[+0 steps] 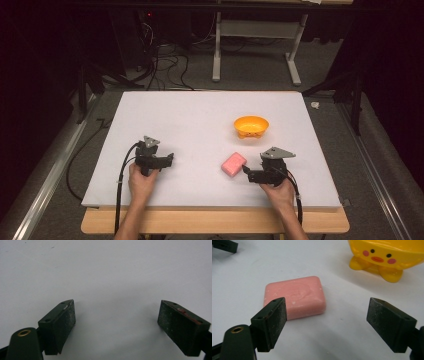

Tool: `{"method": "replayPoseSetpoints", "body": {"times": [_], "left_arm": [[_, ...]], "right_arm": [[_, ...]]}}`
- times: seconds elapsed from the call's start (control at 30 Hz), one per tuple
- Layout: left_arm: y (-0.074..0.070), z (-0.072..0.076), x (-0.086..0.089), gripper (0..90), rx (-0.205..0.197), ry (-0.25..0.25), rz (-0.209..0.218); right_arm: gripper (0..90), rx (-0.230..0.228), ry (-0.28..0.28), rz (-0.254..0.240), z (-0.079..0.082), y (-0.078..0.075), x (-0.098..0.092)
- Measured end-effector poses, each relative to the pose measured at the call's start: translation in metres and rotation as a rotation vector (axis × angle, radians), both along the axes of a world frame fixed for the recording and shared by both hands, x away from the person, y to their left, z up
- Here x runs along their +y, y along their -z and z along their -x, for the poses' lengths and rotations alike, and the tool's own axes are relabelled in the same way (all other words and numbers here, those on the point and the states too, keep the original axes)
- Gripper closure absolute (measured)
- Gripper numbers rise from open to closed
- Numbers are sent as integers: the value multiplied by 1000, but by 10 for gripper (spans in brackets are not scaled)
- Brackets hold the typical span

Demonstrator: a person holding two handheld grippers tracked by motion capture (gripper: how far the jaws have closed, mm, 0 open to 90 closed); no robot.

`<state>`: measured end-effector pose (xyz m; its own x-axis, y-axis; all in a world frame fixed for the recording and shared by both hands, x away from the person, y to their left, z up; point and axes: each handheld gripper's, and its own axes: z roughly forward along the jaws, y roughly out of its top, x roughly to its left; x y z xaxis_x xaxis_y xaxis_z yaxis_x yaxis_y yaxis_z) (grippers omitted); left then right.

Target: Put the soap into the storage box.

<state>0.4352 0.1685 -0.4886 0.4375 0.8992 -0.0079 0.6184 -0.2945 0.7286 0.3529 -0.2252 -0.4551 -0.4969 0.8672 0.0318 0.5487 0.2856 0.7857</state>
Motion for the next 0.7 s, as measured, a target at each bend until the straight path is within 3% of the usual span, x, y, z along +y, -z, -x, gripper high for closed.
{"method": "replayPoseSetpoints", "body": {"times": [0.7], "left_arm": [[0,0,0,154,0,0,0]], "right_arm": [[122,10,-88,44,-9,0,35]]}}
